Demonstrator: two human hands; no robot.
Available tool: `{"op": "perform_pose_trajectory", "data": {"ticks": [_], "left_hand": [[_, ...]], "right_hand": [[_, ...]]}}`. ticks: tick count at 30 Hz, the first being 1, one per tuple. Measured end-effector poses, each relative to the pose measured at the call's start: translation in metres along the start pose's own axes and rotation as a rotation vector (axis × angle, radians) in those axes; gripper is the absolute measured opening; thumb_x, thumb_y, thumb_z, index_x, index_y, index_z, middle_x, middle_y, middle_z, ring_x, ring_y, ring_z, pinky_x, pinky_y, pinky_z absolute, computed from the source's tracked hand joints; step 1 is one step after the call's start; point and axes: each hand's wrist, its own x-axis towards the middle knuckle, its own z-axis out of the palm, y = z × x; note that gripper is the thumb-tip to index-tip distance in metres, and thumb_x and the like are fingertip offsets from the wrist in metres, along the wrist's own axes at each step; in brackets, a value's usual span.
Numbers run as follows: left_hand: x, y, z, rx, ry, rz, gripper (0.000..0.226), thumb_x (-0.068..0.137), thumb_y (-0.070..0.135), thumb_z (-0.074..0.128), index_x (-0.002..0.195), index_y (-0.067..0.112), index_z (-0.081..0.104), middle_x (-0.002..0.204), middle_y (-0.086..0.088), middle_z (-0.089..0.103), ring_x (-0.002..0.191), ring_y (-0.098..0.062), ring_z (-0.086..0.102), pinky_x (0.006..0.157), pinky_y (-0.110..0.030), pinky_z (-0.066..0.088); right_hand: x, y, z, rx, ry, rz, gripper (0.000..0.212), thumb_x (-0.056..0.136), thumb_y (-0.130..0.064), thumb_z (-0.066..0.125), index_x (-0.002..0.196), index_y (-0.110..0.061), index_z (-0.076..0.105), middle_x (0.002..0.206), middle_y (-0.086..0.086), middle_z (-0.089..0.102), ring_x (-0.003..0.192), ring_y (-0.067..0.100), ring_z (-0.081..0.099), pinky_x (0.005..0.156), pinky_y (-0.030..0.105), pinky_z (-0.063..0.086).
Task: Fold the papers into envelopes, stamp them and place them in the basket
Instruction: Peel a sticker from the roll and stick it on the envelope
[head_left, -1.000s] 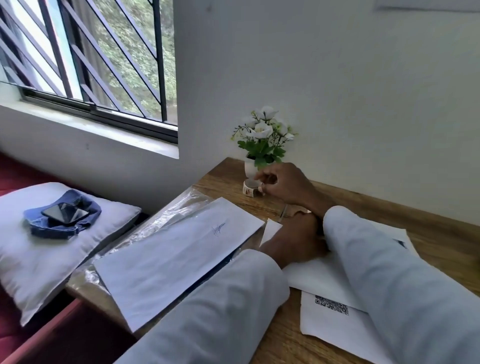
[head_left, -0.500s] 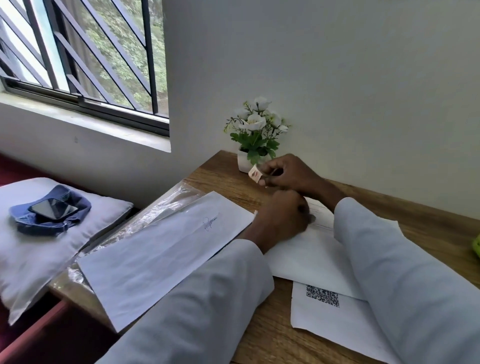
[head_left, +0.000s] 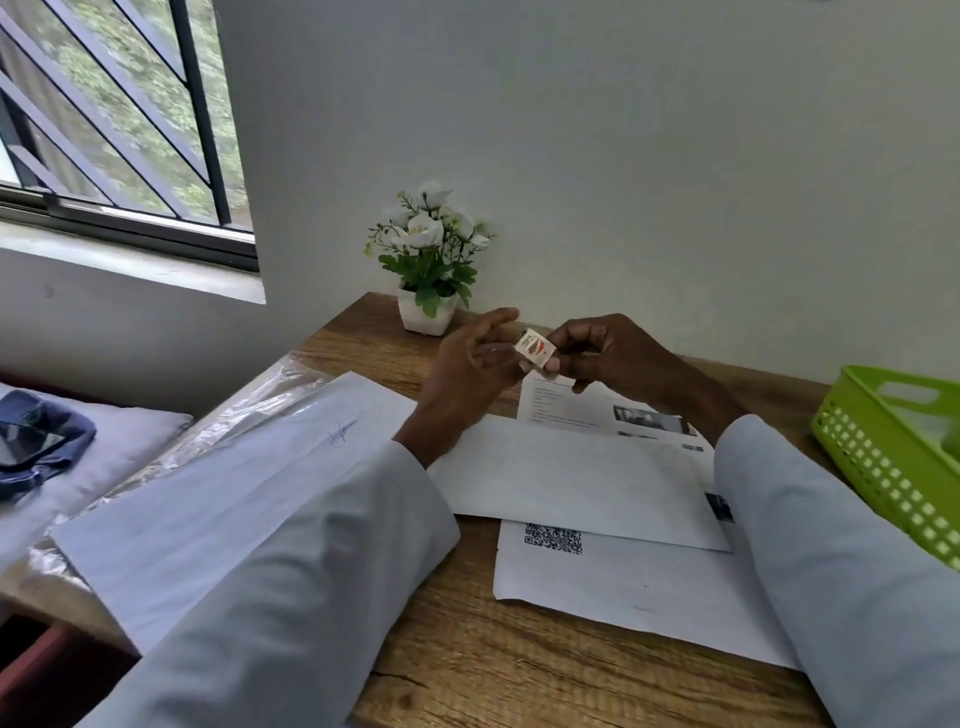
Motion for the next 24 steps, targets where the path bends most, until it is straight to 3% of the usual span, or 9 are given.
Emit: {"op": "perform_pose_trajectory", "data": {"ticks": [3,7,13,19,24], "left_hand": [[-0.003,0.002,0.002,0.003,-0.086,0.105,0.047,0.083,0.0,0.071,0.126,0.014,0.06,0.118,-0.003,0.067,0.107,-0.012,0.066,0.073,-0.018,0.054],[-0.001,-0.002,-0.002,0.062,-0.014,0.193,0.038,0.078,0.0,0.076,0.114,0.003,0.065,0.109,-0.006,0.071,0.1,-0.01,0.069,0.083,-0.024,0.056],[0.002,-0.008,-0.002,0.261,0.121,0.314,0.039,0.067,0.02,0.088,0.094,0.011,0.062,0.092,0.004,0.07,0.086,-0.01,0.067,0.07,-0.027,0.058],[0.001,-0.009,-0.003,0.43,0.154,0.36,0.043,0.065,0.038,0.087,0.092,0.016,0.061,0.088,0.005,0.069,0.079,-0.01,0.065,0.063,-0.038,0.057],[0.0,-0.01,-0.003,0.524,0.169,0.351,0.042,0.065,0.049,0.083,0.091,0.022,0.063,0.084,0.007,0.069,0.076,-0.014,0.064,0.063,-0.042,0.055]], "right_hand": [[-0.006,0.001,-0.002,0.018,0.01,0.005,0.01,0.089,-0.007,0.071,0.096,-0.014,0.073,0.089,-0.001,0.074,0.081,0.009,0.066,0.071,0.033,0.055],[-0.01,0.003,0.001,0.086,0.091,0.008,0.014,0.087,-0.009,0.073,0.1,-0.011,0.073,0.088,0.0,0.073,0.08,0.009,0.067,0.074,0.035,0.056],[-0.011,0.004,0.008,0.131,0.253,-0.012,0.015,0.082,-0.014,0.079,0.096,-0.013,0.073,0.089,0.003,0.075,0.08,0.013,0.069,0.068,0.033,0.057],[-0.01,-0.003,0.016,0.235,0.266,-0.032,0.015,0.094,-0.012,0.065,0.105,-0.005,0.072,0.098,0.01,0.075,0.085,0.018,0.073,0.069,0.032,0.06],[-0.011,-0.009,0.02,0.195,0.288,-0.059,0.015,0.086,-0.017,0.076,0.096,-0.007,0.075,0.088,0.006,0.076,0.078,0.016,0.072,0.069,0.033,0.06]]}}
